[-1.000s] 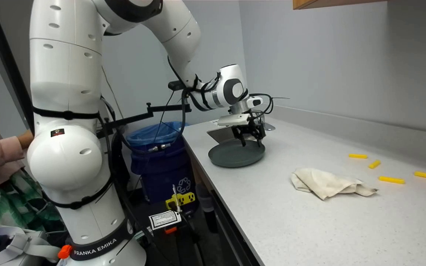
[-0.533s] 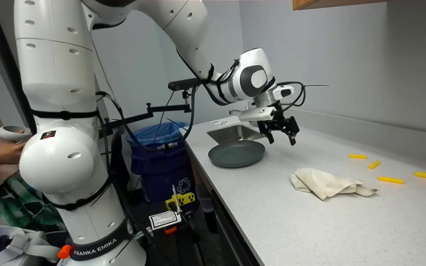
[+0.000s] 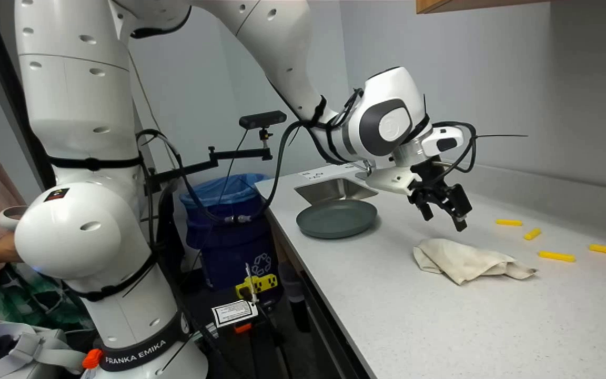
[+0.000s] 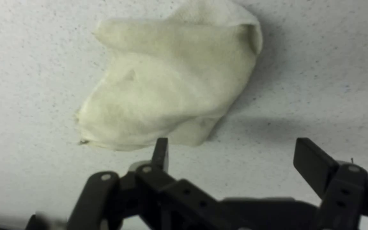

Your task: Use the cloth to wipe the table and then move it to the left and wipe the countertop

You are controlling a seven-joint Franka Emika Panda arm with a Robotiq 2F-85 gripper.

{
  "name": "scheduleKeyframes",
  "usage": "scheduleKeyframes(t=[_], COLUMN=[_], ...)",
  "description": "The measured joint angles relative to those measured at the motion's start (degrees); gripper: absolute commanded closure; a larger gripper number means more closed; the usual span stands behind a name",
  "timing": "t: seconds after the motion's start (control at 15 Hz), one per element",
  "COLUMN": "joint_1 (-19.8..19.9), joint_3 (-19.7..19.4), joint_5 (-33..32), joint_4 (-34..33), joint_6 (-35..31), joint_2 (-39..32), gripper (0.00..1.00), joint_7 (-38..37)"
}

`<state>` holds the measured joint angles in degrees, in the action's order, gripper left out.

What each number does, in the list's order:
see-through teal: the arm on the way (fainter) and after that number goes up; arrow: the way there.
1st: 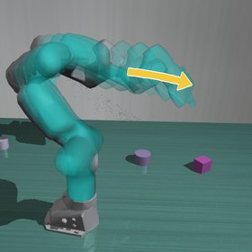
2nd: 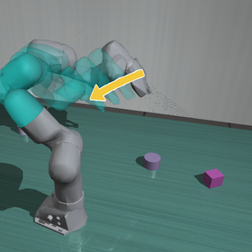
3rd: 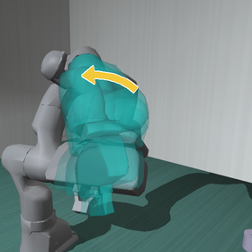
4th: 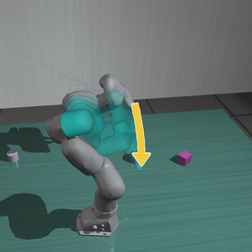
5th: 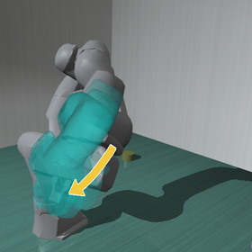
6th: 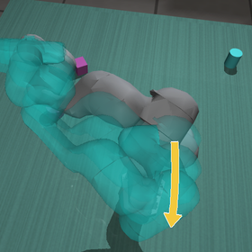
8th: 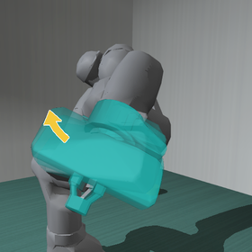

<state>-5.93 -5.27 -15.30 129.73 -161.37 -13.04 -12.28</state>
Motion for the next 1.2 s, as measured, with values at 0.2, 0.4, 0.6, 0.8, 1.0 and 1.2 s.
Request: scheduleKeyframes(t=[0.2,0.4,0.6,0.8,1.0,1.2], joint_1=[0.2,0.1,0.1,0.2,0.2,0.2], joint_3=[-2.3,-3.3,-3.4,-3.4,-3.4,-3.4], joint_5=[0.0,0.1,0.9,3.1,5.3,7.3], joint_4=[0.2,0.0,0.0,0.0,0.0,-0.3], joint_6=[-3.4,-4.6,-4.6,-4.6,-4.6,-4.6], joint_2=[-1.5,-2.4,-3.4,-4.9,-6.2,-7.0], gripper=[0.00,0.00,0.00,0.00,0.00,0.25], joint_7=[-2.7,-4.5,-5.4,-5.4,-5.4,-5.4])
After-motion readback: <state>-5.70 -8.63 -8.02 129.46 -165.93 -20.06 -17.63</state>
